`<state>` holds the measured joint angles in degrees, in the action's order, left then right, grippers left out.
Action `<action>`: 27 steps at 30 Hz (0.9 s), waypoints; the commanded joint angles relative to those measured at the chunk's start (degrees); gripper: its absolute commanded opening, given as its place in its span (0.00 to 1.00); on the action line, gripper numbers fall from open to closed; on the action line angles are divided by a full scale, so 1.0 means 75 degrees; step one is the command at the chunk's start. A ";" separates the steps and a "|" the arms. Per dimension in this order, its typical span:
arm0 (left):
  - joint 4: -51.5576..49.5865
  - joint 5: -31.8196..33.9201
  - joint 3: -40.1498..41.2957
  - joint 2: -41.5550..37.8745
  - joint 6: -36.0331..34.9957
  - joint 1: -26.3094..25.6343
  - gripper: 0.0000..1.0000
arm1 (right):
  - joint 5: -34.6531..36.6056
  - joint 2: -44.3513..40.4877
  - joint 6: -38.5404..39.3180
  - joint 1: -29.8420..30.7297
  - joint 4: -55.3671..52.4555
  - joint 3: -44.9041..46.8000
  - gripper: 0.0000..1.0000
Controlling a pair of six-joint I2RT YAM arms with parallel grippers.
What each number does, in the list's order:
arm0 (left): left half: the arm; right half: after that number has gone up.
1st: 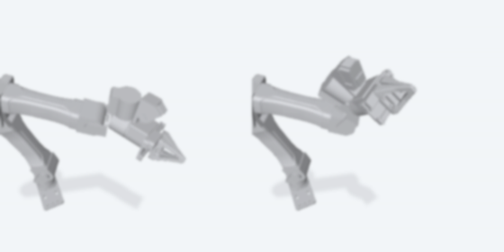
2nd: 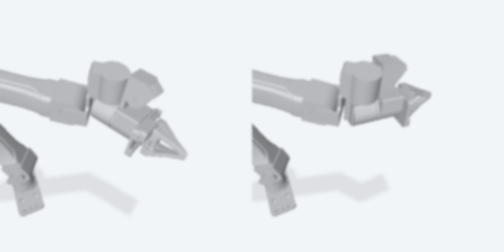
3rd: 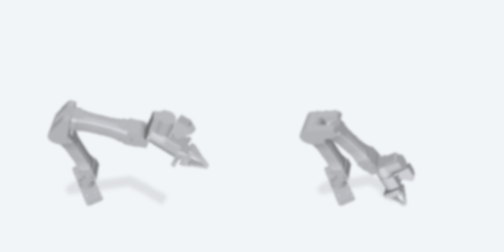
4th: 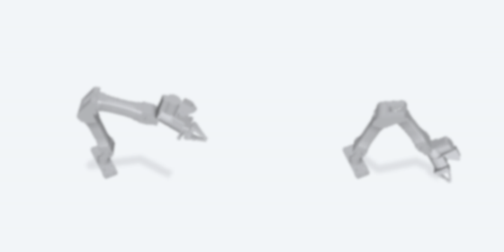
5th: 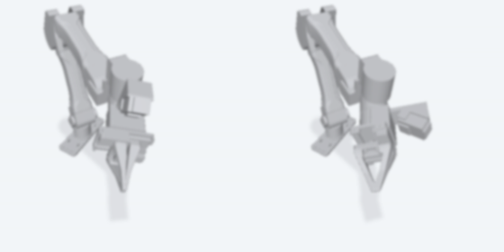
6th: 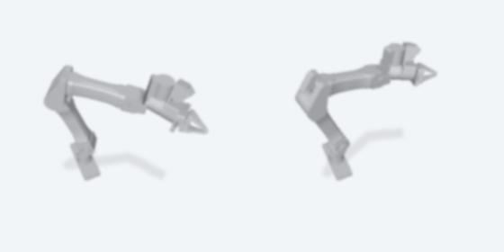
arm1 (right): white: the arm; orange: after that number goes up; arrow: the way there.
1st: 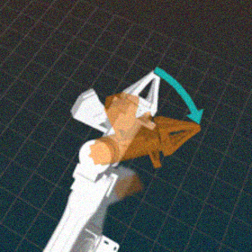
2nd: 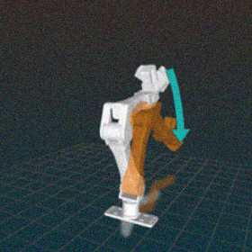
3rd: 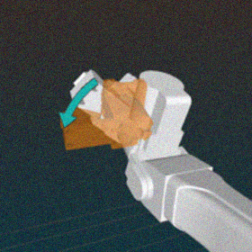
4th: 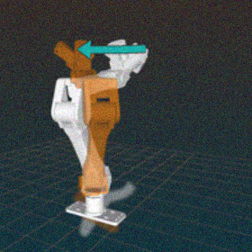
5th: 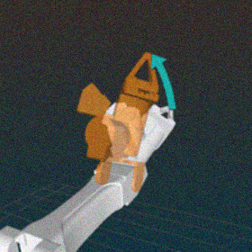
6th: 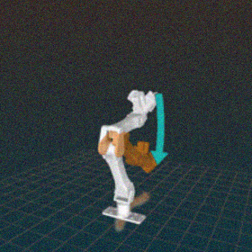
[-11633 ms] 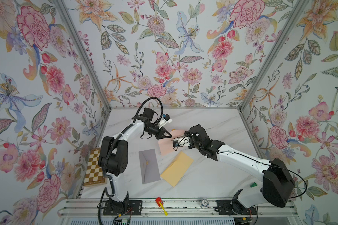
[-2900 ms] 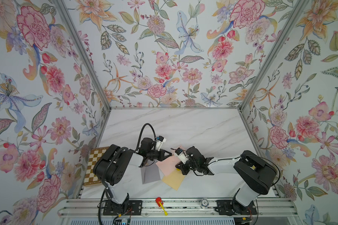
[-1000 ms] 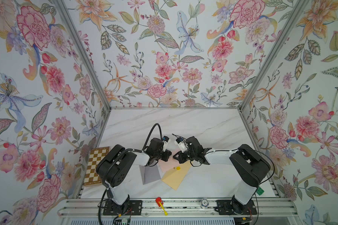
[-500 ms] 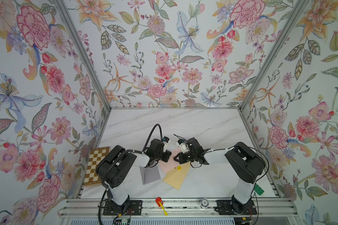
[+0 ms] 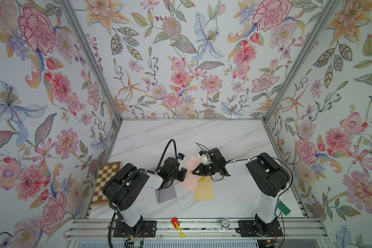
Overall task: Fold the letter paper in half and place it into the envelope
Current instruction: Place the letter paper in the envelope.
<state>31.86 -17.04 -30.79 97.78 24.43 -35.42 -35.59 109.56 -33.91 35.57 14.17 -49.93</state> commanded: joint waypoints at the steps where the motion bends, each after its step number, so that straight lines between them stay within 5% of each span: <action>1: -0.0988 0.0282 0.0421 0.0022 0.0030 -0.0276 0.00 | 0.0913 0.0546 -0.0155 -0.0077 -0.1439 0.0259 0.00; 11: -0.0030 0.0785 0.1056 -0.1024 -0.0016 -0.0610 0.00 | 0.0915 0.0734 -0.0286 -0.0137 -0.1435 0.0300 0.00; 27: 0.1741 -0.0015 0.1093 -0.0530 0.0478 -0.0753 0.00 | 0.0979 0.0776 -0.0220 -0.0137 -0.1239 0.0380 0.00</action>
<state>40.97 -14.83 -23.09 91.70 26.46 -40.32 -37.41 110.43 -35.88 34.85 13.74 -50.52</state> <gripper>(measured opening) 0.049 0.046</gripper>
